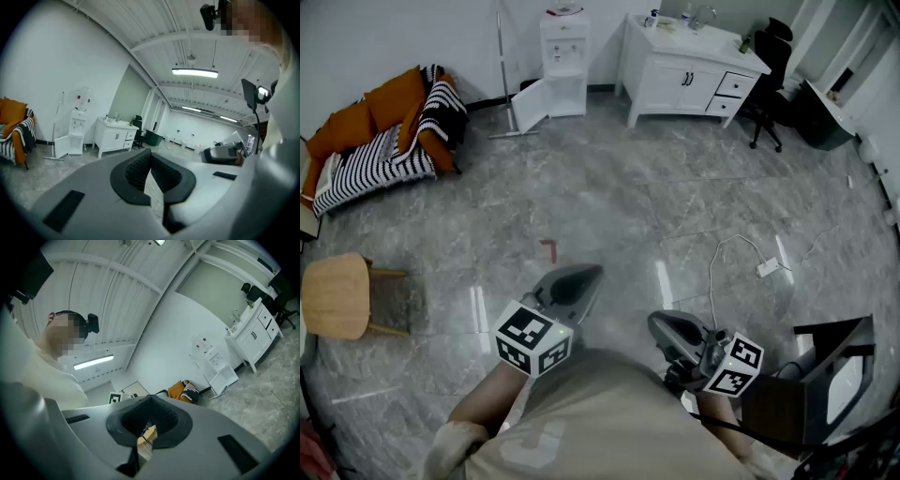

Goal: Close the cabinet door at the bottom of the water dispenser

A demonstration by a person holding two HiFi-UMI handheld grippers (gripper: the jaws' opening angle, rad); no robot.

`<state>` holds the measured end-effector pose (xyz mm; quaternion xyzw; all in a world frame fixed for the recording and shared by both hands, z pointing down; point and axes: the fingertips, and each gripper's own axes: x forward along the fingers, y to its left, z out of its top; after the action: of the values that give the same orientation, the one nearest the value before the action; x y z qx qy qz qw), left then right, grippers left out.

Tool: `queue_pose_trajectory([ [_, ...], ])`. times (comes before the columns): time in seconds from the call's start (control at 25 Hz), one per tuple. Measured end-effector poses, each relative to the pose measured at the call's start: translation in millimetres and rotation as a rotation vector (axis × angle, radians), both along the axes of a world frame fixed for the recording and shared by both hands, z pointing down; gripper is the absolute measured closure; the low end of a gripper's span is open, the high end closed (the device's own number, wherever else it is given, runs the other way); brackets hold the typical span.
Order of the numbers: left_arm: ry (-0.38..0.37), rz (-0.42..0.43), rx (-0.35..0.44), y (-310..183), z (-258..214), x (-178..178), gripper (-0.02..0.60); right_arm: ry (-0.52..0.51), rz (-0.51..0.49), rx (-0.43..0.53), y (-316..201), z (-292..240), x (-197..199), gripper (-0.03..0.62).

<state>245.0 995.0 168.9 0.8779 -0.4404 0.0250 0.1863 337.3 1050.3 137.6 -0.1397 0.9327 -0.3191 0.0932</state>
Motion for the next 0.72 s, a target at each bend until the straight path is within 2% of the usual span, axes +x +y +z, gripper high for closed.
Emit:
queue_pose_trajectory([
  [0.24,0.007,-0.01,0.095,-21.6,-23.5,-62.8,0.591,0.025,-0.068,0.028,-22.3,4.4,-73.9,0.579],
  [0.4,0.011,-0.063,0.087,-21.8,-21.2,-95.7,0.591,0.053,-0.154,0.026,-28.9,4.6,-109.6,0.579],
  [0.52,0.011,-0.105,0.081,-26.0,-21.2,-109.8,0.591,0.074,-0.199,0.022,-35.2,5.2,-122.0,0.579],
  [0.6,-0.024,-0.127,0.103,-30.4,-23.2,-108.1,0.591,0.075,-0.221,0.021,-41.1,7.4,-121.3,0.579],
  [0.72,-0.123,-0.141,0.167,-38.6,-30.4,-96.5,0.591,0.052,-0.276,0.034,-51.3,7.7,-118.0,0.579],
])
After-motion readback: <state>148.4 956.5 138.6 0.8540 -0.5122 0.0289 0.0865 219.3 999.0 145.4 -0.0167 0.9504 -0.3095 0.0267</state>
